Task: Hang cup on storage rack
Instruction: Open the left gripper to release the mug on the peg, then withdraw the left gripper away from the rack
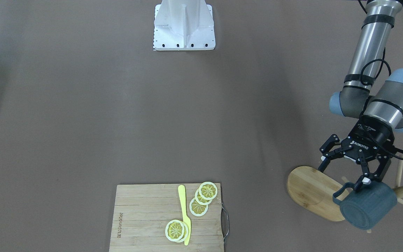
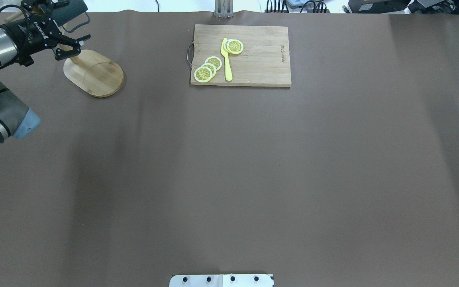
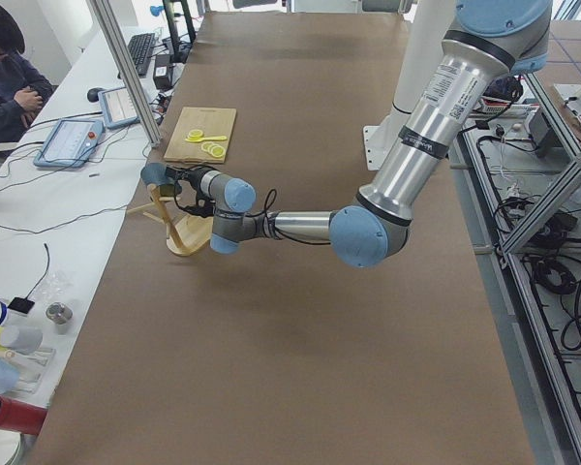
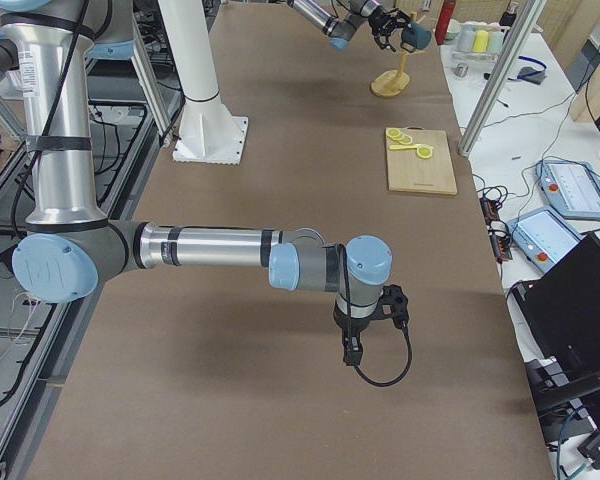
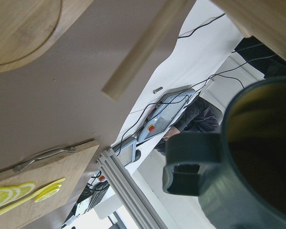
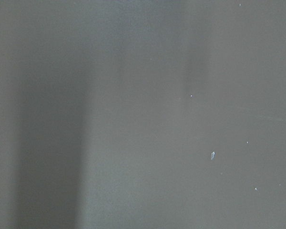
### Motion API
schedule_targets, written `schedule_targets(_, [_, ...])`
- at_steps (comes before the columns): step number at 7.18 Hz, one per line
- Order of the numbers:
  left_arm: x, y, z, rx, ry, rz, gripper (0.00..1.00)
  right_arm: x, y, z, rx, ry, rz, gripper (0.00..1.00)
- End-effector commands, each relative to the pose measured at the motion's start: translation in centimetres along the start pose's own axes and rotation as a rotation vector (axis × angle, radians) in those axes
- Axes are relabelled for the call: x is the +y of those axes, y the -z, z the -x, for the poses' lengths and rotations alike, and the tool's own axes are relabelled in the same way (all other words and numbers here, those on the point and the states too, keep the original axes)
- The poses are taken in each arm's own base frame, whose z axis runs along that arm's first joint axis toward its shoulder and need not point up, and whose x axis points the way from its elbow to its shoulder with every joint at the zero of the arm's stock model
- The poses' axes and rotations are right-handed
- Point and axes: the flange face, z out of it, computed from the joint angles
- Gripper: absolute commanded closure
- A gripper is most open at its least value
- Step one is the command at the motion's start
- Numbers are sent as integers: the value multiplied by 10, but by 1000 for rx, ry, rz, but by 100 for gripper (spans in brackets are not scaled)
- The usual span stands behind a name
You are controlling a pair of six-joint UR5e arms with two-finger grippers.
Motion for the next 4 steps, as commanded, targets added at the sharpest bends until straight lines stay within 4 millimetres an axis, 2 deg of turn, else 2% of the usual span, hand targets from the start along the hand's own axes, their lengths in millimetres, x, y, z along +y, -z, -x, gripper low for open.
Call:
schedule_targets(1, [9, 12, -22, -15, -13, 19, 1, 1, -1, 0, 0, -1, 1, 0])
schedule_targets(2, [12, 25, -18, -20, -24, 33, 1, 1, -1, 0, -2, -1, 1, 0])
schedule_targets(3, [32, 34, -17, -31, -37, 78, 1, 1, -1, -1, -2, -2, 2, 0])
schedule_targets(4, [43, 50, -12, -63, -99, 112, 1, 2, -2, 0, -2, -2, 4, 0])
